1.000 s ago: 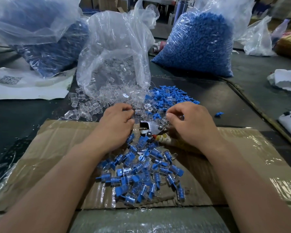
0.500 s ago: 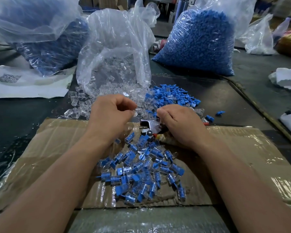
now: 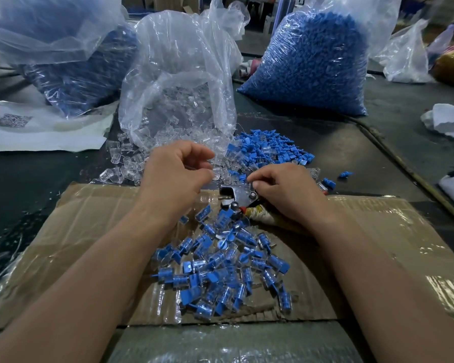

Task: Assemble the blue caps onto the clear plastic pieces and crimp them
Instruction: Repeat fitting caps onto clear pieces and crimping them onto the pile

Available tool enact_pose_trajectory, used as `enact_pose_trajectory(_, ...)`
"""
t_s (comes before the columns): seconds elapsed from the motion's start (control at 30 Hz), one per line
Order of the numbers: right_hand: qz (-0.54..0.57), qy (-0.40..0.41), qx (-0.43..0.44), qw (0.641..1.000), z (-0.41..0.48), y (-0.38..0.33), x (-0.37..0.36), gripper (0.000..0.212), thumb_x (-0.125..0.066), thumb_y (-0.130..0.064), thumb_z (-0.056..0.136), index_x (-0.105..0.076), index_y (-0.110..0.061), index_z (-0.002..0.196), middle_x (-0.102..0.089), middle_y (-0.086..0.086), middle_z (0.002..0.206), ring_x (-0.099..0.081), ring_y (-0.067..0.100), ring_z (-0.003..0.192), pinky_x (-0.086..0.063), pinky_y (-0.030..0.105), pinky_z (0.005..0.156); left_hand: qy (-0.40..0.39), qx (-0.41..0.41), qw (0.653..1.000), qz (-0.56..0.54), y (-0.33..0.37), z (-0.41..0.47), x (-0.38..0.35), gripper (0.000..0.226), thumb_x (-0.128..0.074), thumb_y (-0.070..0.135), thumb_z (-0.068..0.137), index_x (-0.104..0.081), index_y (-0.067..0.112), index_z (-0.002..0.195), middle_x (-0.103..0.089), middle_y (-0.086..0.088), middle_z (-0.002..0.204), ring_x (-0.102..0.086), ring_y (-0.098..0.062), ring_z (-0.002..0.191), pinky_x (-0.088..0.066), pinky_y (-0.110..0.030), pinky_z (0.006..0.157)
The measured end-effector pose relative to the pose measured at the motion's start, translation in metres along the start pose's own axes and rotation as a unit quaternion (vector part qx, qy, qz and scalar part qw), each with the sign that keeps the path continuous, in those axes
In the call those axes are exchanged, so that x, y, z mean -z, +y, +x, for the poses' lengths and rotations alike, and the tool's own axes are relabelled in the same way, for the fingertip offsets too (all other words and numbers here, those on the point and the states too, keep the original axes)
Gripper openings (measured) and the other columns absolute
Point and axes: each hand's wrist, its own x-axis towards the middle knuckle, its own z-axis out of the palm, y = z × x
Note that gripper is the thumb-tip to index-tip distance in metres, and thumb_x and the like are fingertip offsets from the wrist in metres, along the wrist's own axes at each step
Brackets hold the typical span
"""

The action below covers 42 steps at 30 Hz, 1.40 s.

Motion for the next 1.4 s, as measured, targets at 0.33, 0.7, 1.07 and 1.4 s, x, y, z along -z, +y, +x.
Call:
enact_pose_trajectory(0.33, 0.095, -0.002, -0.041, 0.995, 0.000, 0.000, 0.002, 0.023, -0.060, -0.007, 0.082, -0.067, -0.022, 0.098, -0.054, -0.019, 0.077, -0.052, -0.002, 0.075, -0.041, 0.011, 0.067, -0.001, 0.009, 1.000, -0.013, 0.000, 0.001, 0.001, 0.032, -0.066, -0.004, 0.078, -0.062, 0.027, 0.081, -0.064, 0.002, 0.077, -0.061, -0.002, 0.063, -0.050, -0.014, 0.056)
enact_pose_trajectory(0.7, 0.158, 0.129, 0.006, 0.979, -0.007, -0.007, 0.007, 0.025, -0.054, -0.006, 0.090, -0.066, -0.020, 0.107, -0.059, -0.011, 0.098, -0.052, -0.004, 0.083, -0.035, -0.002, 0.072, -0.020, 0.036, 0.997, -0.062, 0.001, 0.000, 0.002, 0.021, -0.066, -0.003, 0.079, -0.068, 0.018, 0.080, -0.069, 0.000, 0.065, -0.066, -0.008, 0.059, -0.052, -0.016, 0.057)
enact_pose_trajectory(1.07, 0.306, 0.169, 0.111, 0.930, -0.024, -0.037, 0.001, 0.032, -0.070, -0.002, 0.077, -0.060, -0.033, 0.077, -0.062, -0.019, 0.075, -0.062, -0.004, 0.073, -0.048, 0.010, 0.070, -0.069, 0.044, 0.988, -0.132, 0.012, -0.005, 0.000, 0.019, -0.064, -0.008, 0.077, -0.066, 0.011, 0.076, -0.068, 0.000, 0.060, -0.067, -0.011, 0.060, -0.055, -0.018, 0.059)
enact_pose_trajectory(1.4, 0.311, 0.160, 0.107, 0.931, -0.025, -0.037, 0.002, 0.022, -0.077, -0.015, 0.069, -0.065, -0.028, 0.081, -0.064, -0.019, 0.073, -0.064, -0.003, 0.069, -0.049, 0.010, 0.063, -0.094, 0.017, 0.986, -0.136, 0.016, -0.008, -0.001, 0.017, -0.068, -0.007, 0.072, -0.068, 0.010, 0.075, -0.068, -0.003, 0.065, -0.066, -0.012, 0.061, -0.054, -0.018, 0.059)
